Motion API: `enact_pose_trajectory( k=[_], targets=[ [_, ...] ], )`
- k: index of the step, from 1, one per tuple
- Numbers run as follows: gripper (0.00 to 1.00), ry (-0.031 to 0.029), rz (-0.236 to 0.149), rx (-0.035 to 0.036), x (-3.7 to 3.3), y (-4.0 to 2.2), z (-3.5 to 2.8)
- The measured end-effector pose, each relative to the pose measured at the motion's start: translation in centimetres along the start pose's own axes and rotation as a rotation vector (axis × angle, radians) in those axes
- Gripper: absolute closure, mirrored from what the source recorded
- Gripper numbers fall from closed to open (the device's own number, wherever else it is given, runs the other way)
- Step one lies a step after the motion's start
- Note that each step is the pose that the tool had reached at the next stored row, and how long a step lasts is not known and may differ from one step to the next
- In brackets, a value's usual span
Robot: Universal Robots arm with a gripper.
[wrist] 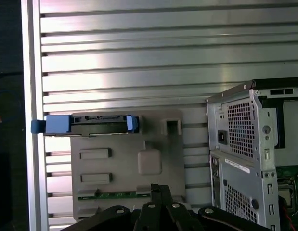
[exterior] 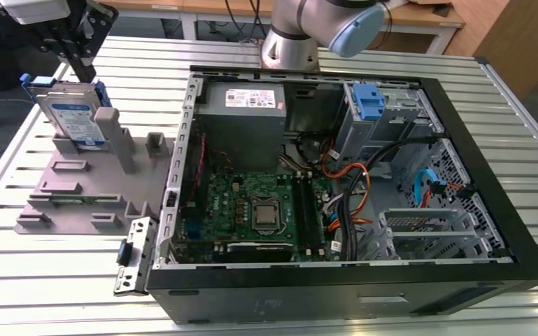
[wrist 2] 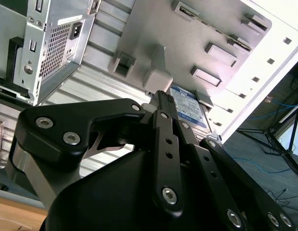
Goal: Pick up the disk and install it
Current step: 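Reach for the disk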
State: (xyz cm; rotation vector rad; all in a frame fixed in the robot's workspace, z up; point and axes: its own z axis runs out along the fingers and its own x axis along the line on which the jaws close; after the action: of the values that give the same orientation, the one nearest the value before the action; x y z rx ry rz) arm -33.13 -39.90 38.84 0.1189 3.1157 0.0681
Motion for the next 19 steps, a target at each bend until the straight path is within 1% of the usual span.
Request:
enact_pose_trajectory(
  k=[7, 13, 19],
  targets=[
    [0.89, 0.0000, 0.000, 0.0000, 1.48, -0.11, 0.01],
    [0.89, 0.0000, 0.000, 0.0000, 2.50, -0.19, 0.02],
    [0.89, -0.0001, 0.000, 0.0000, 2.59, -0.18, 0.02]
  ],
)
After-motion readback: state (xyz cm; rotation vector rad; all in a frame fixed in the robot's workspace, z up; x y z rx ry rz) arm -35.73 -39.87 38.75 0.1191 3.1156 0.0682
